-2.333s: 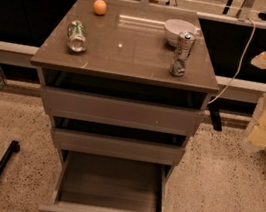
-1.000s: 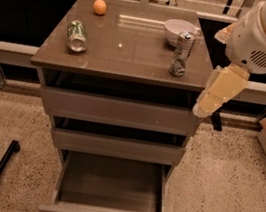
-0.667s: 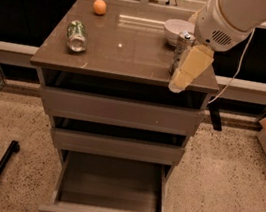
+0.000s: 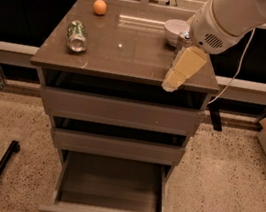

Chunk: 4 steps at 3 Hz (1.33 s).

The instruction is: Place green can into bottom drawer

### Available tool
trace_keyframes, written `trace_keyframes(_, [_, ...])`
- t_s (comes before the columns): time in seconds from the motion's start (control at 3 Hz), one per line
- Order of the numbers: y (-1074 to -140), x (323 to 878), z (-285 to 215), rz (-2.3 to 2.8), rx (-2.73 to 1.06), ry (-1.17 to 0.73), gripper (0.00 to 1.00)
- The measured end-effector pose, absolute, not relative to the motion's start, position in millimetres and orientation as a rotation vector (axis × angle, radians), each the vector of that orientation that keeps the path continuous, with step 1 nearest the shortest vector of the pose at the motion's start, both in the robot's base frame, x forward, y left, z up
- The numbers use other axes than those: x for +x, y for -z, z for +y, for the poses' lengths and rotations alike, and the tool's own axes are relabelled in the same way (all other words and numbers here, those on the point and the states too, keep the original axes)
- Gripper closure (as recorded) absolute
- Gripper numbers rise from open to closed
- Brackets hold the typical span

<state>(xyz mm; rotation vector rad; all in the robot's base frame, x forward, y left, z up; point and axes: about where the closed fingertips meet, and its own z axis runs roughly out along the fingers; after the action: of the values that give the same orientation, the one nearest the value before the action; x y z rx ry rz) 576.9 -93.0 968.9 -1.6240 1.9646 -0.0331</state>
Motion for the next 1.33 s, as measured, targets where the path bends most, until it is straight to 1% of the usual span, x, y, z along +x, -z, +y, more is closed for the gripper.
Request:
trace_keyframes(0.67, [-958, 650, -38, 1.891, -1.439, -0.075, 0.0])
trace_keyframes(1.33, [-928, 720, 15, 1.848, -1.341, -0.267, 0.0])
